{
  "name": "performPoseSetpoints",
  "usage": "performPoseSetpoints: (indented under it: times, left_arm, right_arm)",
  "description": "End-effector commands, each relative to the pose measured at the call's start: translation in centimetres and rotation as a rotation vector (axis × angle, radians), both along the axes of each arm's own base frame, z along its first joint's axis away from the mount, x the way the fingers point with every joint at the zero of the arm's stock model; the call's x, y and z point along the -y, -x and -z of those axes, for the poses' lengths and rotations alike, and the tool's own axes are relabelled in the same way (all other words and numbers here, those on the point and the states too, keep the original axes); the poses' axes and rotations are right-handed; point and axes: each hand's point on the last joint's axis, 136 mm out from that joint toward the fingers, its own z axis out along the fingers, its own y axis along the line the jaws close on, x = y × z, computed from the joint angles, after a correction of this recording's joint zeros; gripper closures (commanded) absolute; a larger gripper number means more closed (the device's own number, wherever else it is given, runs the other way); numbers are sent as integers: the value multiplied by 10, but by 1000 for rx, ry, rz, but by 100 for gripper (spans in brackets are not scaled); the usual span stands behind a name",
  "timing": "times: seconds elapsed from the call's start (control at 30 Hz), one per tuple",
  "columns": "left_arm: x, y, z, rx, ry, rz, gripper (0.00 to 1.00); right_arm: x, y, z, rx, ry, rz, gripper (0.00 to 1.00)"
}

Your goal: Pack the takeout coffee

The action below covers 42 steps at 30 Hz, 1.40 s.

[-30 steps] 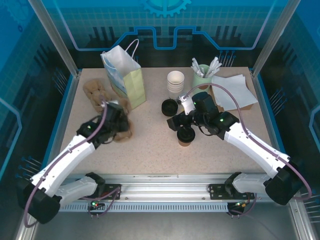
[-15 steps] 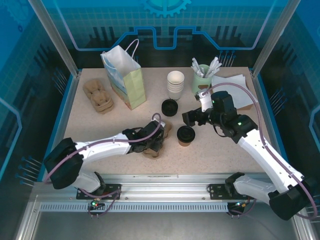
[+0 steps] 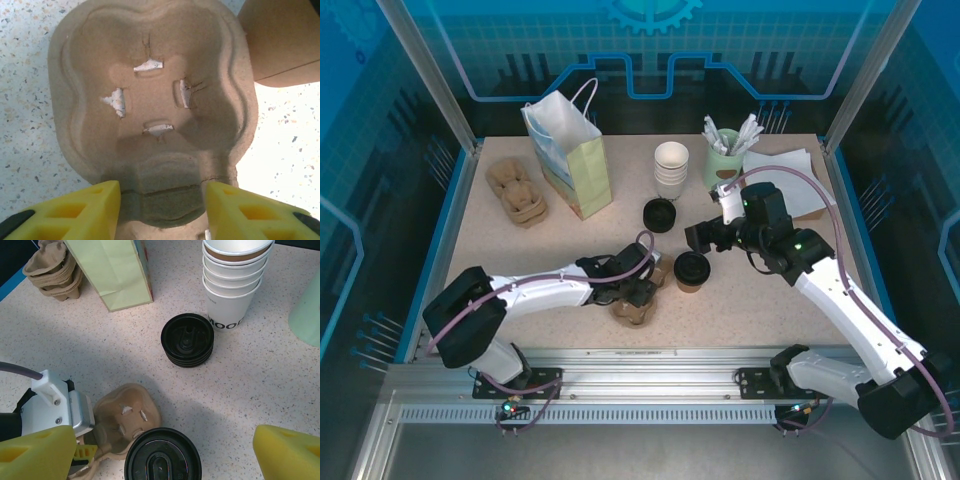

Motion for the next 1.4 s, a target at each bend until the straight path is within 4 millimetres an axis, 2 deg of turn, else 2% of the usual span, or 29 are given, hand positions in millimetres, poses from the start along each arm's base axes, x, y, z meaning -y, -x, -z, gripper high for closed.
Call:
performPoseSetpoints:
  times: [0.0,0.03,0.13,0.2,0.33,0.4,0.5,0.6,0.7,0.8,1.0,1.13,1.37]
  left_arm:
    - [4,-5,-20,28,-12,23,46]
    - [3,-6,-28,42,-12,16,44]
    - [-11,-23,-71,120,7,-54,40]
    - [-29,-43,-114,177,68,-164,37]
    - [-83,-78,-189,268,191,-412,34]
    - [-119,-92,-220,328,216,-529,33]
    - [-165,-108,-256,388,284,-662,32]
    - [-202,-125,-278,432,326,-769,31]
    - [-224,-145,-284,426,342,-829,28]
    - [-232,-169,-282,402,367,-852,27]
    - [-238,-205,-262,337,386,-877,23]
    - [-239,-221,-245,308,346,-885,21]
    - [-252,-248,-226,292,299,-914,26]
  right_arm:
    - [3,4,4,-26,-4,3,7]
    - [2,4,2,-21,-9,2,7]
    - [-3,6,-8,0,-28,-20,8]
    - [-9,7,-17,29,-40,-39,7]
    - [-21,9,-25,52,-59,-65,8]
    - [-26,9,-26,53,-63,-78,8]
    - [-33,9,-25,53,-64,-96,8]
    - [-40,9,-23,46,-67,-112,8]
    - [-46,8,-22,40,-68,-127,7]
    - [-52,7,-20,36,-71,-140,8]
    - [-56,8,-17,33,-73,-143,8]
    - [-60,7,-15,31,-77,-147,8]
    - [-67,8,-8,10,-78,-162,7]
